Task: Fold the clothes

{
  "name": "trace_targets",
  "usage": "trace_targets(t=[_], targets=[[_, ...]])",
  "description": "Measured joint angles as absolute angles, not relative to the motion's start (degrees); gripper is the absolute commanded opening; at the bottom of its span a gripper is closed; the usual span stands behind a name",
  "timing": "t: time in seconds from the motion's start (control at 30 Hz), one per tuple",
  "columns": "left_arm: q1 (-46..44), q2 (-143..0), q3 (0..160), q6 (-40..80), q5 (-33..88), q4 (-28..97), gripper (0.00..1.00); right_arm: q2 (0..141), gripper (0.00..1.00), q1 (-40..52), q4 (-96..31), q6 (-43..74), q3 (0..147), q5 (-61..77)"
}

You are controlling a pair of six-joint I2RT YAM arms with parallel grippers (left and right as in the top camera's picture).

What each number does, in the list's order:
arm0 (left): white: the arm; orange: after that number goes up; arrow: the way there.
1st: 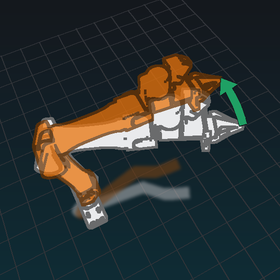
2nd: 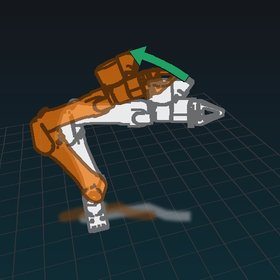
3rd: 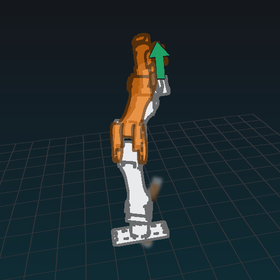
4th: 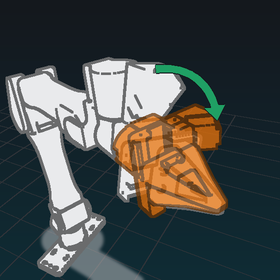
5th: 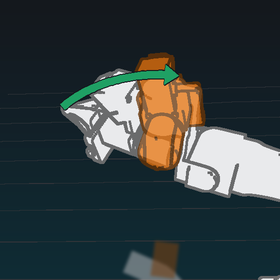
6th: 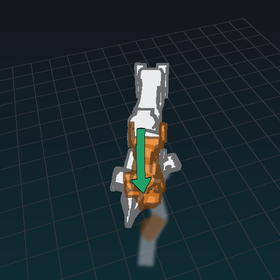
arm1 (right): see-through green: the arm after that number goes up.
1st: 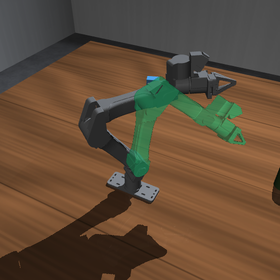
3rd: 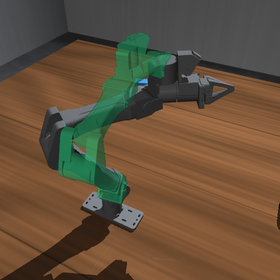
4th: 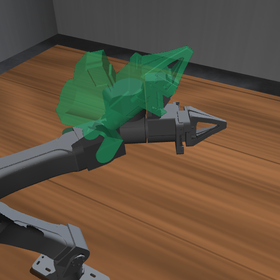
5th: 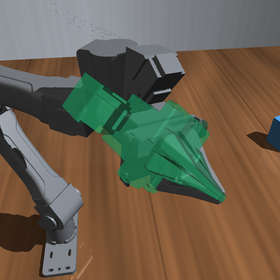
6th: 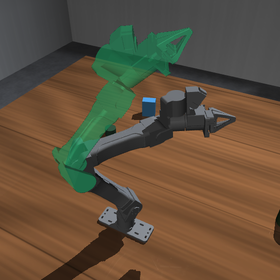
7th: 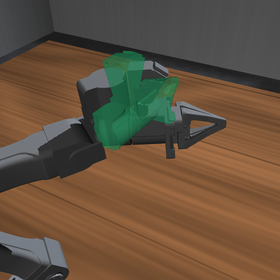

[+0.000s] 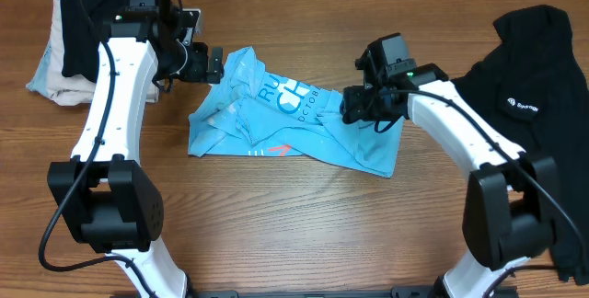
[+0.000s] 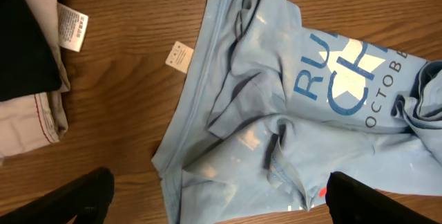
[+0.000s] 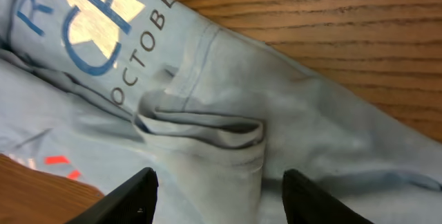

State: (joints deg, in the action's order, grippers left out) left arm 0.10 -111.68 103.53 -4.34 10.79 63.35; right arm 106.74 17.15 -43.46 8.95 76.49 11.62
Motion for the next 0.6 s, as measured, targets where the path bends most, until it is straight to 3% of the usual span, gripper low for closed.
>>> trace_targets(t=[0.13,0.3,0.6], targets=[[0.1,-111.7,103.5,-4.7,10.9,62.8,1.0,108.3,0.57,17.3,-42.1,7.4,76.5,11.6],[0.1,-111.7,103.5,-4.8,11.0,62.1,1.0,110.9,0.2,17.3,-40.6,6.3,76.5,11.6],[0.1,-111.7,103.5,-4.9,11.0,61.7,1.0,111.7,0.04,17.3,-40.8,5.9,76.4,11.7]])
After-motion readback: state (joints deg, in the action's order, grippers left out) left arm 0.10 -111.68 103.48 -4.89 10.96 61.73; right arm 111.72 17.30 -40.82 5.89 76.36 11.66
